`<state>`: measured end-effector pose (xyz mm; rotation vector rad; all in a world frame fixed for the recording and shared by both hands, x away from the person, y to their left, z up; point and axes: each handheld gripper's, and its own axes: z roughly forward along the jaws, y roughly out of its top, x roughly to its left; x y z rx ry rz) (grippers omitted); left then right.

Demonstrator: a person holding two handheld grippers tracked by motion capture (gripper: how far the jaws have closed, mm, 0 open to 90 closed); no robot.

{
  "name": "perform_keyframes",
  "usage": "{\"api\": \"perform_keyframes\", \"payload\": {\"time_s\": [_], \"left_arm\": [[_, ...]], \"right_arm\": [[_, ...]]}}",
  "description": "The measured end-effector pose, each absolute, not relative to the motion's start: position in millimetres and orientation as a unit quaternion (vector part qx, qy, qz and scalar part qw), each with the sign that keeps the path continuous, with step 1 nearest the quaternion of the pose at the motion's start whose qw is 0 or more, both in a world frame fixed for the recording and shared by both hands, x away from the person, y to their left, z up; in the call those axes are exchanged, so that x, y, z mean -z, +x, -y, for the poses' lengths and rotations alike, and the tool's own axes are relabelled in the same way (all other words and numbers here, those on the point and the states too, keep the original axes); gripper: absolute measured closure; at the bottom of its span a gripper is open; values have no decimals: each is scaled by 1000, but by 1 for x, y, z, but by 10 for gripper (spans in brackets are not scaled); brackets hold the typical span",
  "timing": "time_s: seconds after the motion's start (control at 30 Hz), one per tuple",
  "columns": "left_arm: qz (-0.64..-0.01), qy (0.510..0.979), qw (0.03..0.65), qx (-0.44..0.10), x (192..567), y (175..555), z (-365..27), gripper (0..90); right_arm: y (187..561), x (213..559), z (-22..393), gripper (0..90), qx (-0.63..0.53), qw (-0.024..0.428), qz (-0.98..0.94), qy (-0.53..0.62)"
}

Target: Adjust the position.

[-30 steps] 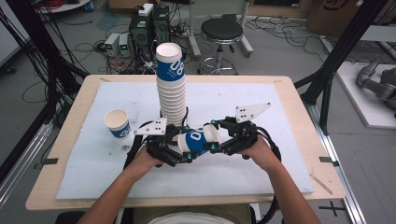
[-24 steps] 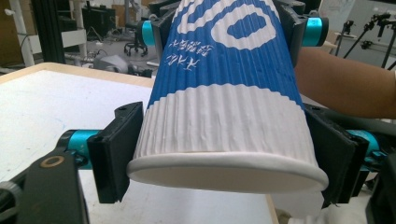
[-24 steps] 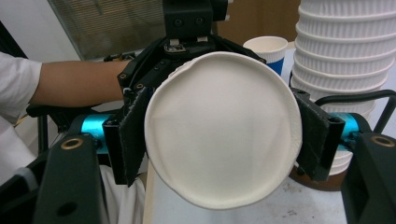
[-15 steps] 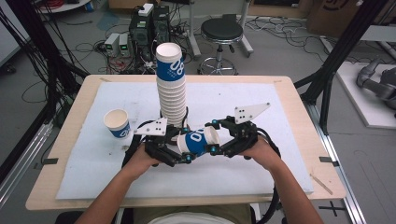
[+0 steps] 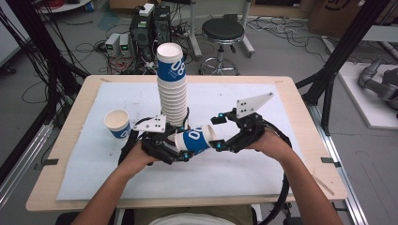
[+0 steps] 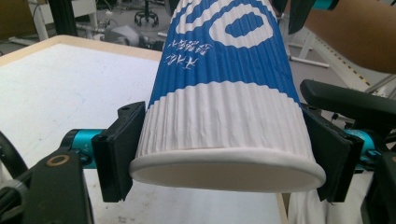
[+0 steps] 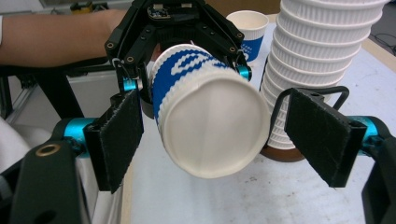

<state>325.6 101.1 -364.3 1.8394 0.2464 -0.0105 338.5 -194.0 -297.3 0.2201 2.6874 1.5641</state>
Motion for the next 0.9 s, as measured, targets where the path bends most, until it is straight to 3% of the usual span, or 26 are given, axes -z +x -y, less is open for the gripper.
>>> {"api": "perform_keyframes", "payload": {"time_s": [0.37, 0.9], "left_arm": [[-96, 824, 558, 9, 365, 322, -94, 227], [-80, 833, 547, 19, 366, 320, -91, 227]], "right_arm": [[346, 298, 170, 200, -420, 0, -907, 33], [344, 310, 160, 203, -379, -25, -925, 7]]}}
